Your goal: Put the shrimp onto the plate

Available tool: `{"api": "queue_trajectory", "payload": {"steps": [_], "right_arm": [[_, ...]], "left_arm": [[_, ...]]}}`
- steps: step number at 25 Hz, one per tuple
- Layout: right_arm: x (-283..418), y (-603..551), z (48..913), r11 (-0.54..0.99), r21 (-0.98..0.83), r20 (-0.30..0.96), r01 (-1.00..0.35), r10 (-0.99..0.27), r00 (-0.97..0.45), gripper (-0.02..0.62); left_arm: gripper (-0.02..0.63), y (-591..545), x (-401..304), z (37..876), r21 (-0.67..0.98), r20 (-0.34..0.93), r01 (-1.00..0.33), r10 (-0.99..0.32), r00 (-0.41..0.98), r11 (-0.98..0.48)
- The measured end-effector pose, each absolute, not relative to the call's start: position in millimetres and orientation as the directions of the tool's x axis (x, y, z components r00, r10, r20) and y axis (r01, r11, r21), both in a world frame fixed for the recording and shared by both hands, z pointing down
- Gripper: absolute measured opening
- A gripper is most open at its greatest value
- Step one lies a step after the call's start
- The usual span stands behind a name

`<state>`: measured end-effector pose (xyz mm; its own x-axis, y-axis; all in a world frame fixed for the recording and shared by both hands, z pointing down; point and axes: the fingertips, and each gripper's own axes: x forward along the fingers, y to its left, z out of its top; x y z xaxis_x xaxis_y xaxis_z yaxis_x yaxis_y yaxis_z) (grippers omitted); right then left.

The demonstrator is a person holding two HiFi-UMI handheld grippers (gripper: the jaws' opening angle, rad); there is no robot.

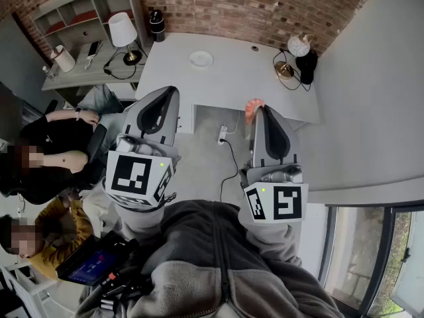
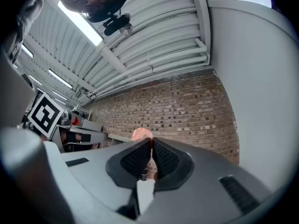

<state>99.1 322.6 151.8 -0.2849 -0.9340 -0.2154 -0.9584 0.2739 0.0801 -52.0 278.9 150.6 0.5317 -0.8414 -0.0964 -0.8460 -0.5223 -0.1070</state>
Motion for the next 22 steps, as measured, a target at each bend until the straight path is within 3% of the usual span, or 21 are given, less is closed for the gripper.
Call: {"api": "queue_trajectory", "payload": {"steps": [22], "right_arm": [[103,327,156,0.293,0.05,-0.207,-0.955,-0.932,-0.297,0.017]], "left_arm": [[0.005,278,-37,159,-0.113,-0.062,-0.832,-0.832,0.551,-0.543]]}}
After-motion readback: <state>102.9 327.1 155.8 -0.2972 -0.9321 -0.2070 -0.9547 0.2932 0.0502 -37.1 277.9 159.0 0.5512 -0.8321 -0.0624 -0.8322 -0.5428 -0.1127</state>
